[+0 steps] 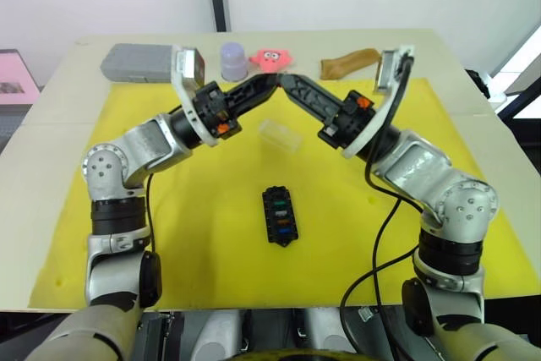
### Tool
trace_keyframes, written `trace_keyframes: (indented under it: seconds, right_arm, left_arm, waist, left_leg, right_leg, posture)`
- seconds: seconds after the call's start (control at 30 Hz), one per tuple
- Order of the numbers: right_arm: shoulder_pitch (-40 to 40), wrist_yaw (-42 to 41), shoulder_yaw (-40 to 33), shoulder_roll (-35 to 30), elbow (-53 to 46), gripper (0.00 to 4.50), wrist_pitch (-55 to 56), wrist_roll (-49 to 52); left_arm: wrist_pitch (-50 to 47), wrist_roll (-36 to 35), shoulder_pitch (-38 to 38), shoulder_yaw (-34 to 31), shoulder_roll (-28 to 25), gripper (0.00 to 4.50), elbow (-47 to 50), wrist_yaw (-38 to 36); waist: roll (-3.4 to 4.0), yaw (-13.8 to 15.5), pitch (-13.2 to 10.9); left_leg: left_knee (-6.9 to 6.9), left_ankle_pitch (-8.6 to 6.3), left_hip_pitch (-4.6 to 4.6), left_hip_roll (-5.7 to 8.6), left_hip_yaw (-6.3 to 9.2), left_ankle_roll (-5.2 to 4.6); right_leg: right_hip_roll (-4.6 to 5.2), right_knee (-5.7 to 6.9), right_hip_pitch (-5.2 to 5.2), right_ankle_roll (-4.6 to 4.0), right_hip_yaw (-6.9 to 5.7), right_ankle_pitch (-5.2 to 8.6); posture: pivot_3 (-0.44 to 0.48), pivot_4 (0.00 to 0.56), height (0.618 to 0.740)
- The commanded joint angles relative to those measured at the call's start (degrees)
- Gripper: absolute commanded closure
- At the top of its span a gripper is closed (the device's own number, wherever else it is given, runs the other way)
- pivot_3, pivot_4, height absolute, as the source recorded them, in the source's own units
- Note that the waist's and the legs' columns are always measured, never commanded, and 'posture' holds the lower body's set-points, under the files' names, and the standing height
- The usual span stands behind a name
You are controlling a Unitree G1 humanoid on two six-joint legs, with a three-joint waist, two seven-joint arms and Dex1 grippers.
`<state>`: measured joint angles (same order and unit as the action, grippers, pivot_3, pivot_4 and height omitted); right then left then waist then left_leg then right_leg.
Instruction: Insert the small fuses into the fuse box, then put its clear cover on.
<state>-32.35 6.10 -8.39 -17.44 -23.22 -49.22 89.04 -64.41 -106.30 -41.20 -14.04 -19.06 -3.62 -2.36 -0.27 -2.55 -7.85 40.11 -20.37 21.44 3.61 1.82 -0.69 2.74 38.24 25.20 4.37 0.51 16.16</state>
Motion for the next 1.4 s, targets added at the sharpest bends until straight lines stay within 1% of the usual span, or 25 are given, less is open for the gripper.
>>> trace_keyframes:
  seconds: [0.03, 0.07, 0.1, 0.17, 0.2, 0.27, 0.43, 0.53, 0.6, 0.67, 0.73, 0.77, 0.83, 0.9, 0.97, 1.03, 1.07, 1.17, 1.2, 1.27, 1.33, 1.4]
  right_arm:
    - [-0.3, -0.9, -0.3, -0.5, -2.1, 1.30, 1.7, 1.1]
    - [-0.3, -0.8, -0.2, -0.6, -2.1, 1.81, 1.8, 1.2]
    - [-0.3, -0.8, -0.2, -0.6, -2.1, 2.11, 2.1, 1.3]
    - [-0.1, -0.9, -0.2, -0.9, -2.1, 2.94, 2.3, 1.4]
    - [0.0, -0.9, -0.1, -1.0, -2.2, 3.51, 2.4, 1.6]
    - [0.1, -1.3, 0.1, -1.3, -2.4, 4.48, 2.3, 1.7]
    - [0.0, -1.4, 0.4, -1.7, -2.4, 4.48, 3.0, 2.2]
    - [0.1, -0.8, -0.1, -2.1, -2.7, 4.50, 3.4, 3.9]
    - [-0.1, -0.3, -0.6, -2.9, -2.8, 4.50, 3.4, 5.7]
    - [-0.5, -0.1, -1.1, -4.8, -2.8, 4.50, 2.8, 8.4]
    - [-1.1, -1.0, -1.7, -8.0, -2.4, 4.50, 1.7, 11.1]
    - [-1.5, -1.9, -1.9, -10.3, -1.9, 4.50, 0.6, 12.4]
    - [-2.9, -4.9, -1.7, -15.6, -0.7, 4.50, -2.5, 13.6]
    - [-4.9, -10.4, -0.6, -21.6, 0.1, 4.50, -6.8, 11.4]
    - [-6.8, -16.7, 1.5, -26.5, -0.3, 4.50, -10.3, 6.5]
    - [-9.0, -25.0, 5.5, -30.8, -2.1, 4.50, -11.8, -2.0]
    - [-10.5, -30.0, 8.4, -32.9, -3.1, 4.50, -12.1, -6.9]
    - [-14.2, -42.4, 18.1, -37.2, -5.1, 4.50, -9.3, -22.2]
    - [-15.1, -45.6, 21.4, -38.0, -5.1, 4.50, -7.2, -27.7]
    - [-16.6, -50.7, 26.6, -38.6, -4.7, 4.50, -3.5, -36.6]
    - [-17.7, -55.1, 32.4, -38.7, -3.9, 4.50, 0.8, -46.3]
    - [-18.2, -58.3, 35.6, -38.4, -2.9, 4.50, 4.0, -53.0]
  left_arm:
    - [1.0, -1.6, -0.4, 0.6, -0.6, 4.50, 2.0, -1.2]
    - [1.1, -1.6, -0.4, 0.7, -0.6, 4.50, 2.1, -1.3]
    - [1.2, -1.6, -0.4, 0.8, -0.7, 4.50, 2.1, -1.4]
    - [1.4, -1.6, -0.4, 1.1, -0.8, 4.50, 2.1, -1.5]
    - [1.6, -1.7, -0.4, 1.2, -0.9, 4.50, 2.1, -1.5]
    - [1.8, -1.7, -0.5, 1.5, -1.0, 4.50, 2.1, -1.7]
    - [2.2, -1.1, -0.2, 1.9, -1.4, 4.50, 2.1, -2.3]
    - [1.1, 0.0, 0.6, 1.4, -3.2, 3.54, 2.0, -4.1]
    - [-0.8, 1.7, 1.2, 1.2, -6.4, 2.54, 1.9, -6.6]
    - [-3.6, 4.3, 2.0, 0.7, -11.1, 1.48, 2.5, -11.9]
    - [-5.5, 9.7, 3.1, 0.9, -16.4, 0.39, 4.7, -19.4]
    - [-5.5, 13.5, 3.9, 1.7, -19.3, 0.04, 6.7, -24.0]
    - [-3.6, 21.8, 5.8, 4.3, -24.3, 0.04, 11.1, -33.5]
    - [2.0, 31.5, 8.3, 7.8, -28.4, 0.04, 16.2, -42.8]
    - [7.8, 39.2, 10.7, 10.8, -30.7, 0.04, 19.7, -49.6]
    - [13.2, 46.3, 12.9, 14.1, -32.6, 0.04, 22.1, -55.4]
    - [18.3, 52.2, 14.7, 16.8, -33.6, 0.04, 23.5, -57.9]
    - [34.4, 69.3, 18.6, 23.7, -34.4, 0.04, 24.9, -61.4]
    - [37.8, 72.7, 19.2, 25.0, -33.8, 0.04, 24.4, -61.7]
    - [41.4, 76.5, 19.8, 26.1, -32.3, 0.04, 23.4, -61.7]
    - [42.6, 79.0, 20.0, 26.8, -30.1, 0.04, 22.6, -60.4]
    - [44.2, 81.8, 20.1, 27.3, -28.7, 0.04, 22.0, -59.7]
  waist:
    - [0.00, 0.0, 0.0]
    - [0.00, 0.0, 0.0]
    - [0.00, 0.0, 0.0]
    - [0.00, 0.0, 0.0]
    - [0.00, 0.0, 0.0]
    - [0.00, 0.0, 0.0]
    - [0.00, 0.0, 0.0]
    - [0.00, 0.0, 0.0]
    - [0.01, -0.1, 0.0]
    - [0.03, -0.1, 0.0]
    - [0.05, -0.1, 0.0]
    - [0.07, 0.0, 0.0]
    - [0.11, 0.1, -0.1]
    - [0.15, 0.3, -0.1]
    - [0.18, 0.5, -0.1]
    - [0.17, 0.6, -0.1]
    - [0.17, 0.7, -0.1]
    - [0.28, 0.6, -0.2]
    - [0.29, 0.7, -0.2]
    - [0.27, 1.2, -0.2]
    - [0.27, 1.8, -0.2]
    - [0.27, 2.2, -0.2]
  left_leg:
    - [0.00, 0.00, 0.00, 0.00, 0.00, 0.00]
    - [0.00, 0.00, 0.00, 0.00, 0.00, 0.00]
    - [0.00, 0.00, 0.00, 0.00, 0.00, 0.00]
    - [0.00, 0.00, 0.00, 0.00, 0.00, 0.00]
    - [0.00, 0.00, 0.00, 0.00, 0.00, 0.00]
    - [0.00, 0.00, 0.00, 0.00, 0.00, 0.00]
    - [0.00, 0.00, 0.01, -0.01, 0.00, 0.00]
    - [-0.01, 0.00, 0.01, -0.01, 0.00, 0.00]
    - [-0.02, 0.00, 0.00, -0.02, 0.00, 0.00]
    - [-0.03, 0.00, 0.01, -0.04, -0.01, 0.00]
    - [-0.04, 0.00, 0.01, -0.04, -0.01, 0.00]
    - [-0.05, 0.00, 0.01, -0.04, -0.01, 0.00]
    - [-0.06, 0.00, 0.03, -0.04, -0.01, 0.00]
    - [-0.07, 0.00, 0.02, -0.04, -0.01, 0.00]
    - [-0.09, 0.00, 0.02, -0.04, -0.01, -0.01]
    - [-0.09, -0.02, 0.03, -0.07, -0.01, -0.04]
    - [-0.10, -0.03, 0.03, -0.09, -0.01, -0.05]
    - [-0.12, -0.07, 0.02, -0.11, -0.08, -0.13]
    - [-0.12, -0.08, 0.03, -0.12, -0.08, -0.14]
    - [-0.11, -0.08, 0.04, -0.13, -0.09, -0.14]
    - [-0.07, -0.10, 0.11, -0.13, -0.10, -0.17]
    - [-0.04, -0.12, 0.18, -0.13, -0.10, -0.21]
  right_leg:
    - [0.00, 0.00, 0.00, 0.00, 0.00, 0.00]
    - [0.00, -0.01, 0.00, 0.00, 0.00, 0.00]
    - [0.00, -0.01, 0.00, 0.00, 0.00, 0.00]
    - [0.00, -0.01, -0.01, 0.00, 0.00, 0.00]
    - [0.00, -0.02, -0.01, 0.00, 0.00, 0.00]
    - [0.00, -0.02, -0.01, 0.00, 0.00, 0.00]
    - [0.00, -0.02, -0.01, 0.00, 0.01, 0.00]
    - [0.00, -0.02, -0.01, 0.00, 0.00, 0.00]
    - [-0.01, -0.02, 0.00, 0.00, 0.01, 0.00]
    - [-0.05, -0.03, 0.01, 0.00, 0.01, 0.00]
    - [-0.06, -0.04, 0.01, 0.00, 0.01, 0.00]
    - [-0.06, -0.06, 0.01, 0.00, 0.01, 0.00]
    - [-0.05, -0.12, -0.01, -0.01, 0.01, 0.00]
    - [-0.04, -0.18, -0.08, -0.01, 0.01, 0.01]
    - [-0.03, -0.29, -0.13, -0.02, 0.01, 0.01]
    - [-0.02, -0.33, -0.16, -0.02, 0.01, 0.01]
    - [-0.02, -0.34, -0.17, -0.02, 0.01, 0.01]
    - [-0.02, -0.38, -0.17, -0.02, 0.06, 0.01]
    - [-0.02, -0.40, -0.16, -0.02, 0.05, 0.01]
    - [-0.02, -0.41, -0.15, -0.02, 0.06, 0.01]
    - [-0.02, -0.42, -0.12, -0.02, 0.06, 0.01]
    - [0.00, -0.41, -0.06, -0.02, 0.05, 0.01]
  posture:
    - [0.000, 0.150, 0.740]
    - [0.000, 0.150, 0.740]
    - [0.000, 0.150, 0.740]
    - [0.000, 0.150, 0.740]
    - [0.000, 0.150, 0.740]
    - [0.000, 0.150, 0.740]
    - [0.000, 0.150, 0.740]
    - [0.000, 0.150, 0.740]
    - [0.000, 0.150, 0.740]
    - [0.000, 0.150, 0.740]
    - [0.000, 0.150, 0.740]
    - [0.000, 0.150, 0.740]
    - [0.000, 0.150, 0.740]
    - [0.000, 0.150, 0.740]
    - [0.000, 0.150, 0.740]
    - [0.000, 0.150, 0.740]
    - [0.000, 0.150, 0.740]
    - [0.000, 0.150, 0.740]
    - [0.000, 0.150, 0.740]
    - [0.000, 0.150, 0.740]
    - [0.000, 0.150, 0.740]
    - [0.000, 0.150, 0.740]
